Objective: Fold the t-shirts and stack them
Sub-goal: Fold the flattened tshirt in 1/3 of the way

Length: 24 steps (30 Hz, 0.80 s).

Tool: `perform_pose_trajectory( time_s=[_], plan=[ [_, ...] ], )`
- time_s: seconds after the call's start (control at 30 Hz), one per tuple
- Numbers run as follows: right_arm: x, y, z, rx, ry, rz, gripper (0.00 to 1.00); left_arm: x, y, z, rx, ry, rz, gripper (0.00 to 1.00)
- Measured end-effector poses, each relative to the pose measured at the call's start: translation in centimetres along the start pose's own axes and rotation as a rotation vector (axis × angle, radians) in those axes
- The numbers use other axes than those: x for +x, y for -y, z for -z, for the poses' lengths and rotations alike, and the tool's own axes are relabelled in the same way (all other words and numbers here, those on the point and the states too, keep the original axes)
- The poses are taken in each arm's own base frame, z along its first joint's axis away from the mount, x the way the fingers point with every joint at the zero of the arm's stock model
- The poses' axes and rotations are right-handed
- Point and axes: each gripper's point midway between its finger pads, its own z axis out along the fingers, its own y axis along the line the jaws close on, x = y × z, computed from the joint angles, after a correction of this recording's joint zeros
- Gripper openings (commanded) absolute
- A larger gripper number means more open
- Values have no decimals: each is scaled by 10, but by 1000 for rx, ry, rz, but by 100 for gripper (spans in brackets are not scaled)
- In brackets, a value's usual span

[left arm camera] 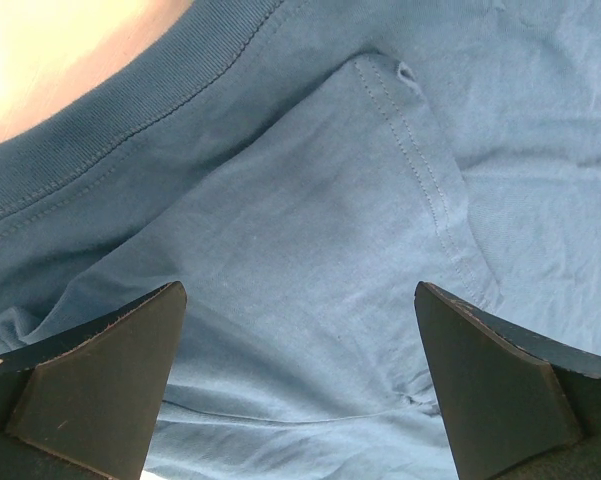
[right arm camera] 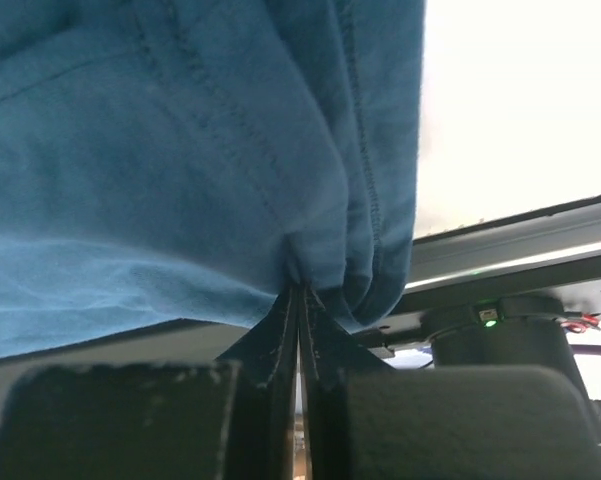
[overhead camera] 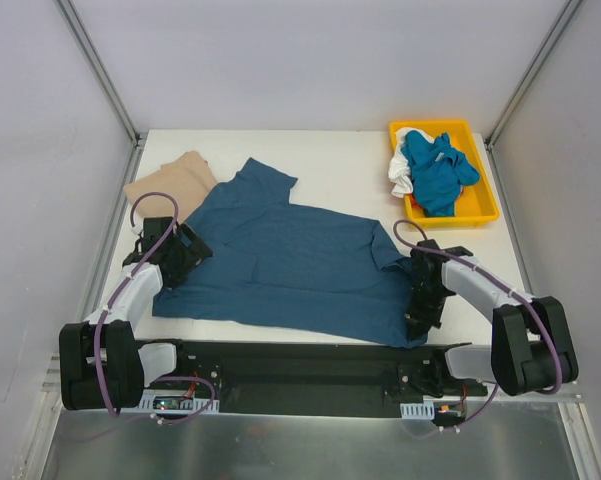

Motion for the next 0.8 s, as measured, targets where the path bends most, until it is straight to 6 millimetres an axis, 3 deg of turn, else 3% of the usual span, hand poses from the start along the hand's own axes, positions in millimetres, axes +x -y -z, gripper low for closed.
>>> perform_pose_trajectory(
  time_s=[0.13,0.27,0.4,0.5,0.6,0.7,0.73,0.8],
  plan=[
    [8,-1,4,-12,-16,-9,1,-1,-1,0,-6,5,-1,99],
    [11,2,24,3,8,-33,1,-1,-2,0,-9,7,-1,99],
    [0,15,50,75,99,-65,9,-4,-5,-1,-26,21,-1,99],
    [0,28,53,151,107,-75,12,-4,-6,-1,-33,22,-4,99],
    [4,38,53,212,91,-77,23,-4,-10,-1,-50,25,-7,99],
    [5,43,54,239,94,-79,55,-3,-13,0,-63,22,-11,99],
    [5,44,54,244,95,-77,76,-3,-13,0,-64,22,-12,99],
    [4,43,57,243,98,-73,96,-2,-14,0,-65,20,-14,99]
  ],
)
